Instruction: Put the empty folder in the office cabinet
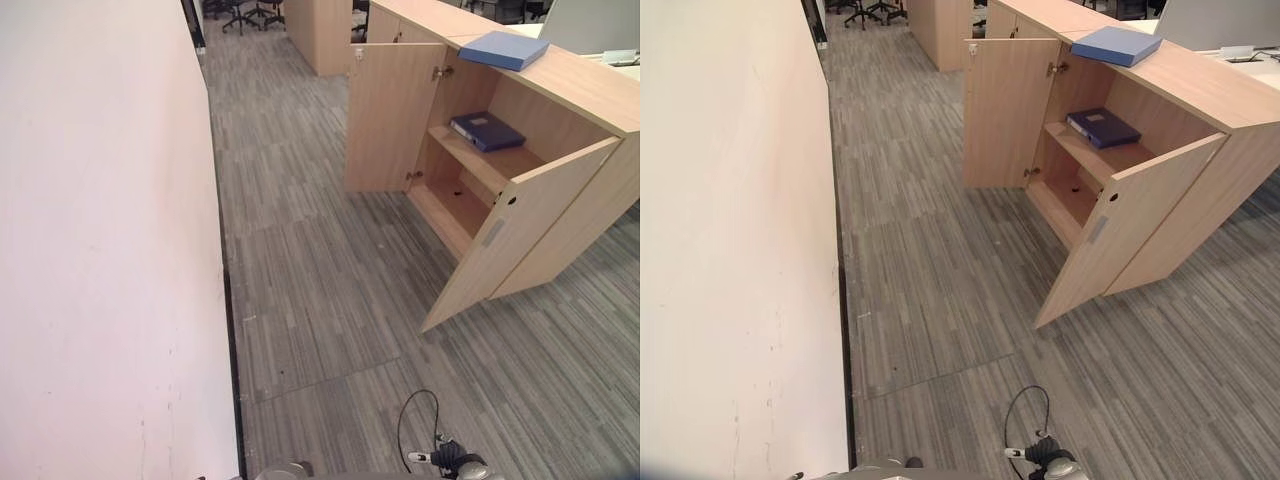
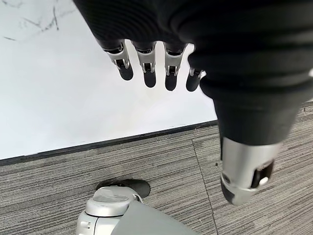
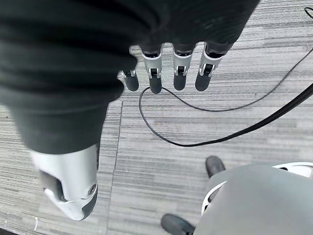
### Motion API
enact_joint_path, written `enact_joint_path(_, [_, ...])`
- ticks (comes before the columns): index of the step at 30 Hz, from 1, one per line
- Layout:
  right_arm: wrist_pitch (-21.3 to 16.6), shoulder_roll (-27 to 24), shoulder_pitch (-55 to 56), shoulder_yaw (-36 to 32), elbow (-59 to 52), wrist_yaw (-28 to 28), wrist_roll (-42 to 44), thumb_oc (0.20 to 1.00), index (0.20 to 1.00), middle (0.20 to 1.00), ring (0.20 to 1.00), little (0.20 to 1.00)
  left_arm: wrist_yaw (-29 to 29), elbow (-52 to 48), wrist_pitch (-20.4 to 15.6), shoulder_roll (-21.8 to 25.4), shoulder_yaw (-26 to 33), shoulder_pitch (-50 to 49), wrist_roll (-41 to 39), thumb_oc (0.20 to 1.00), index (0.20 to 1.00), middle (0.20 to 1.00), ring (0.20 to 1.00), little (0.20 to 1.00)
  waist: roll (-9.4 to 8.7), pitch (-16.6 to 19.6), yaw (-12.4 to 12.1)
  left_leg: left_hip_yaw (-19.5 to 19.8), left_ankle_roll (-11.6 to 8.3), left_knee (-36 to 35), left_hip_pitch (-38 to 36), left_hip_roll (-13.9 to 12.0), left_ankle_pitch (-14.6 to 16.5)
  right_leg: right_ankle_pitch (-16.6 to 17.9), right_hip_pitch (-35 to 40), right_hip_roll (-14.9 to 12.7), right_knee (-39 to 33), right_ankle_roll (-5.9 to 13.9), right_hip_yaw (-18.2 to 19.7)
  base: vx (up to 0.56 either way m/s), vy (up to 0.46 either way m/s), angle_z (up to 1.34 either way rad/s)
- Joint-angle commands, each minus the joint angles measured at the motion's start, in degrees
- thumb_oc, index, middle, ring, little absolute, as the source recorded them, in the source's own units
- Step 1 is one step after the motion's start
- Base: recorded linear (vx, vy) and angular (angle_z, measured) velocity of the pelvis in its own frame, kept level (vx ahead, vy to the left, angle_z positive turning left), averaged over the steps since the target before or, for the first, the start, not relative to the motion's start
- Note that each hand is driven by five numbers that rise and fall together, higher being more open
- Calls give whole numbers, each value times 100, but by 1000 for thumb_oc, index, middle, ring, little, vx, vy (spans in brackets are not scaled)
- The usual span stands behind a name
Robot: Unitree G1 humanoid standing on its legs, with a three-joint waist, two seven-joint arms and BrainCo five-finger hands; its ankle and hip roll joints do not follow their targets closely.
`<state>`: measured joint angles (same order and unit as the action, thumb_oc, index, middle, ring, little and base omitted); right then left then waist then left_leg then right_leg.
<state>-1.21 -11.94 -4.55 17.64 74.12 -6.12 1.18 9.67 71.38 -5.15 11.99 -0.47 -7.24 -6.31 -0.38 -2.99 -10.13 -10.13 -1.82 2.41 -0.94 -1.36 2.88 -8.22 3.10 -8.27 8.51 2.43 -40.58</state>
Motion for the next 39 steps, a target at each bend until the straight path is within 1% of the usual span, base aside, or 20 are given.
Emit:
enact_joint_path(1, [-97, 107, -199, 20, 127, 47, 284, 1000, 1000, 1000, 1000, 1000, 99, 80, -90, 125, -98, 124, 49, 1000, 1000, 1000, 1000, 1000, -150, -107, -243, -445, -195, -304, 227, -20, -489, 496, 593, 123, -705, 325, 34, 10, -34, 1])
enact_joint_path(9, [-94, 120, -189, 45, 137, 67, 277, 1000, 1000, 1000, 1000, 1000, 106, 93, -84, 127, -80, 105, 51, 1000, 1000, 1000, 1000, 1000, -161, -118, -264, -438, -215, -284, 209, -39, -478, 485, 615, 154, -716, 309, 28, 3, -9, 1])
enact_joint_path(17, [-97, 117, -232, 83, 170, 67, 243, 1000, 1000, 1000, 1000, 1000, 135, 29, -96, 158, -49, 112, 12, 1000, 1000, 1000, 1000, 1000, -184, -184, -383, -372, -246, -205, 307, -77, -455, 464, 577, 184, -697, 288, -2, 10, -41, 8])
enact_joint_path(18, [-93, 122, -239, 93, 174, 75, 237, 1000, 1000, 1000, 1000, 1000, 134, 26, -91, 163, -53, 113, 17, 1000, 1000, 1000, 1000, 1000, -193, -195, -395, -366, -248, -174, 327, -82, -445, 463, 572, 191, -697, 287, -2, 21, -53, 21])
enact_joint_path(19, [-95, 118, -263, 131, 158, 85, 206, 1000, 1000, 1000, 1000, 1000, 166, 20, -100, 185, -40, 116, 19, 1000, 1000, 1000, 1000, 1000, -212, -232, -458, -328, -258, -74, 380, -92, -396, 454, 547, 202, -688, 275, 0, 21, -54, 26])
enact_joint_path(20, [-95, 118, -265, 130, 158, 85, 206, 1000, 1000, 1000, 1000, 1000, 166, 20, -99, 185, -40, 118, 20, 1000, 1000, 1000, 1000, 1000, -212, -233, -457, -326, -259, -62, 387, -93, -389, 452, 546, 202, -687, 274, -2, 12, -86, 28])
enact_joint_path(21, [-105, 107, -287, 167, 128, 84, 182, 1000, 1000, 1000, 1000, 1000, 205, 22, -107, 211, -34, 137, 5, 1000, 1000, 1000, 1000, 1000, -240, -307, -494, -310, -289, 163, 500, -145, -336, 447, 519, 210, -678, 247, 6, -6, -48, 20])
enact_joint_path(22, [-105, 108, -290, 166, 129, 84, 182, 1000, 1000, 1000, 1000, 1000, 206, 23, -107, 212, -34, 140, 5, 1000, 1000, 1000, 1000, 1000, -241, -305, -492, -307, -291, 188, 517, -151, -324, 445, 515, 213, -678, 244, 4, -71, -107, 28])
enact_joint_path(23, [-124, 78, -331, 173, 120, 56, 198, 1000, 1000, 1000, 1000, 1000, 229, 4, -126, 219, -42, 166, -41, 1000, 1000, 1000, 1000, 1000, -287, -446, -496, -408, -384, 532, 789, -280, -322, 463, 470, 233, -707, 203, -32, -69, -64, 26])
enact_joint_path(24, [-125, 79, -337, 171, 123, 56, 199, 1000, 1000, 1000, 1000, 1000, 230, 4, -125, 219, -41, 171, -41, 1000, 1000, 1000, 1000, 1000, -287, -441, -489, -398, -389, 571, 822, -290, -307, 462, 461, 241, -711, 198, -40, -106, -91, 49])
enact_joint_path(25, [-143, 58, -338, 163, 135, 46, 211, 1000, 1000, 1000, 1000, 1000, 254, -10, -141, 230, -45, 182, -56, 1000, 1000, 1000, 1000, 1000, -297, -497, -470, -535, -439, 705, 948, -412, -324, 475, 428, 251, -749, 172, -86, -72, -44, 57])
enact_joint_path(26, [-149, 36, -329, 133, 149, 30, 219, 1000, 1000, 1000, 1000, 1000, 273, -11, -144, 234, -43, 185, -64, 1000, 1000, 1000, 1000, 1000, -306, -537, -428, -761, -476, 762, 987, -553, -348, 494, 413, 252, -790, 150, -141, -112, -48, 71])
enact_joint_path(27, [-154, 5, -311, 76, 190, 7, 231, 1000, 1000, 1000, 1000, 1000, 291, -11, -145, 228, -43, 178, -68, 1000, 1000, 1000, 1000, 1000, -308, -562, -354, -1093, -510, 828, 1012, -746, -374, 523, 396, 264, -854, 127, -227, -94, -8, 63])
enact_joint_path(28, [-148, -19, -280, 42, 214, 4, 239, 1000, 1000, 1000, 1000, 1000, 293, -14, -149, 222, -44, 164, -59, 1000, 1000, 1000, 1000, 1000, -301, -570, -287, -1363, -513, 846, 993, -884, -393, 544, 397, 265, -896, 114, -278, -81, 15, 83])
enact_joint_path(30, [-151, -57, -202, -65, 230, -9, 287, 1000, 1000, 1000, 1000, 1000, 283, 14, -150, 218, -32, 133, -42, 1000, 1000, 1000, 1000, 1000, -276, -542, -172, -1721, -519, 714, 916, -1030, -462, 557, 427, 279, -981, 94, -380, -36, 36, 71])
enact_joint_path(31, [-151, -60, -195, -64, 227, -9, 288, 1000, 1000, 1000, 1000, 1000, 283, 14, -151, 216, -33, 128, -40, 1000, 1000, 1000, 1000, 1000, -276, -538, -174, -1726, -519, 687, 904, -1023, -478, 563, 428, 280, -989, 92, -379, -3, 76, 56])
enact_joint_path(32, [-145, -70, -120, -129, 235, -18, 320, 1000, 1000, 1000, 1000, 1000, 270, 32, -141, 224, -18, 99, -1, 1000, 1000, 1000, 1000, 1000, -239, -473, -129, -1833, -502, 463, 830, -1018, -572, 578, 461, 286, -1025, 107, -482, 15, 91, 50])
enact_joint_path(33, [-150, -75, -98, -147, 233, -28, 330, 1000, 1000, 1000, 1000, 1000, 269, 43, -142, 240, -18, 90, 7, 1000, 1000, 1000, 1000, 1000, -225, -445, -122, -1819, -494, 346, 800, -981, -620, 587, 484, 282, -1041, 118, -512, 15, 93, 47])
enact_joint_path(38, [-150, -75, -96, -146, 233, -28, 330, 1000, 1000, 1000, 1000, 1000, 269, 42, -142, 240, -18, 89, 7, 1000, 1000, 1000, 1000, 1000, -226, -447, -119, -1818, -493, 332, 792, -974, -628, 588, 488, 280, -1042, 120, -515, 6, 37, 2])
enact_joint_path(39, [-141, -62, -66, -168, 225, -20, 328, 1000, 1000, 1000, 1000, 1000, 229, 79, -126, 260, 8, 99, 57, 1000, 1000, 1000, 1000, 1000, -185, -361, -134, -1785, -455, 127, 701, -871, -660, 624, 526, 229, -1025, 159, -575, 21, 205, 2])
